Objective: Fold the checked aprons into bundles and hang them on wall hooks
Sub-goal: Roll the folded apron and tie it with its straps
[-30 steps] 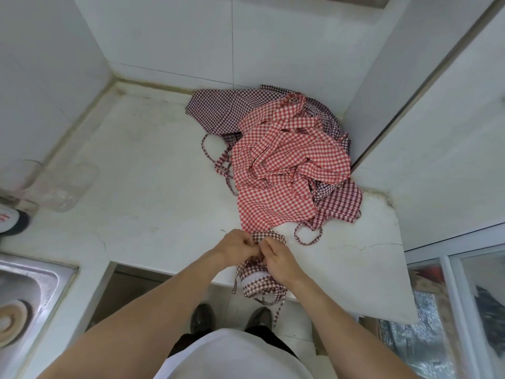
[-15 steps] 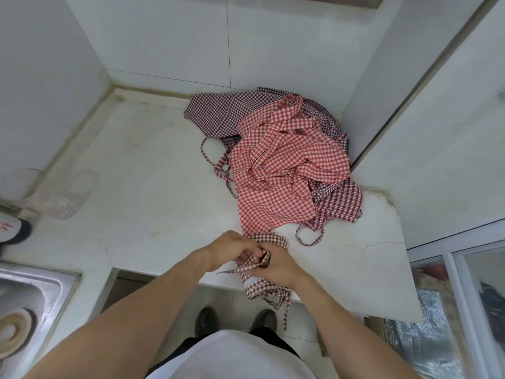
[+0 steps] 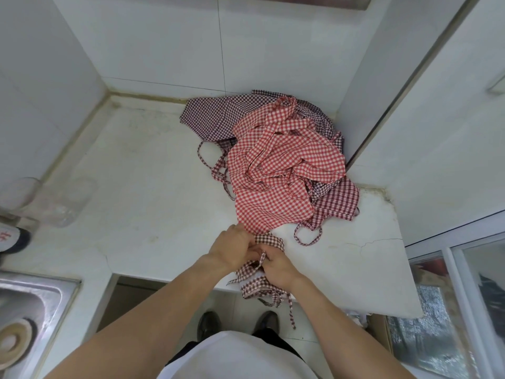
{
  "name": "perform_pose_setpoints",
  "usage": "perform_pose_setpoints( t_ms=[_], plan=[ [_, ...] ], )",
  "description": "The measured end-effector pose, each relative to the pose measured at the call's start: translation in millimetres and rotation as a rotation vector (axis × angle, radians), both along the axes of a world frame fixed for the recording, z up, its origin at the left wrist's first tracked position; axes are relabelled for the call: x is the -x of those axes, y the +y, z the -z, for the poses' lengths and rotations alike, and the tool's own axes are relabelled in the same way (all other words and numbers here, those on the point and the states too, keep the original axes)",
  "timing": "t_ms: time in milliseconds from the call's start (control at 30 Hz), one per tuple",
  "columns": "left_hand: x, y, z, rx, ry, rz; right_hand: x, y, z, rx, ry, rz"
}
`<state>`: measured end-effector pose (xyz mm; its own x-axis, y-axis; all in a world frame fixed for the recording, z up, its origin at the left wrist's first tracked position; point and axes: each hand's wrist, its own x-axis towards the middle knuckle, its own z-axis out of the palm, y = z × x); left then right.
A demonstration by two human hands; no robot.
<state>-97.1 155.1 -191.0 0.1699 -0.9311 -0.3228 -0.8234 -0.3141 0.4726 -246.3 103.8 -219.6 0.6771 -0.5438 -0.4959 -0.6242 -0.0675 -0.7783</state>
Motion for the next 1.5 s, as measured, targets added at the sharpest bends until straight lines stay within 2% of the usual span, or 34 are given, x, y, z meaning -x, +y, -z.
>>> perform_pose_setpoints(
  t_ms=[100,167,367,500,633,767,933,1000,1167,1300,1400,1500],
  plan=[
    [-7,2,0,-0.009,-0.095,0.115,2,0,1,0.016,-0.033,-0.012],
    [-10,4,1,0.003,-0.123,0.122,1,0,0,0.013,-0.039,-0.022],
    [-10,9,2,0.077,-0.047,0.114,1,0,0,-0.031,-0.024,0.022],
    [-4,12,0,0.001,-0.059,0.113,1,-4,2,-0.065,-0.009,0.036],
    [-4,16,4,-0.157,0.083,0.026,3,-9,3,-0.023,-0.031,0.113],
    [-7,16,-2,-0.207,0.186,-0.065,2,-9,0,-0.044,-0.109,0.236],
    [5,11,-9,-0.273,0.255,-0.153,3,-6,4,0.037,-0.084,0.175],
    [10,13,-9,-0.3,0.289,-0.161,3,-6,2,0.007,-0.1,0.206],
    [18,28,4,-0.035,0.021,-0.086,3,-10,-2,-0.172,-0.094,0.325],
    [22,38,13,0.148,-0.087,0.036,1,-14,-4,-0.169,-0.041,0.327],
    [18,39,17,0.15,-0.074,0.025,-2,-13,-5,-0.14,-0.042,0.332],
    [16,36,12,0.068,0.111,-0.075,-3,-9,-7,-0.042,-0.049,0.321]
  ],
)
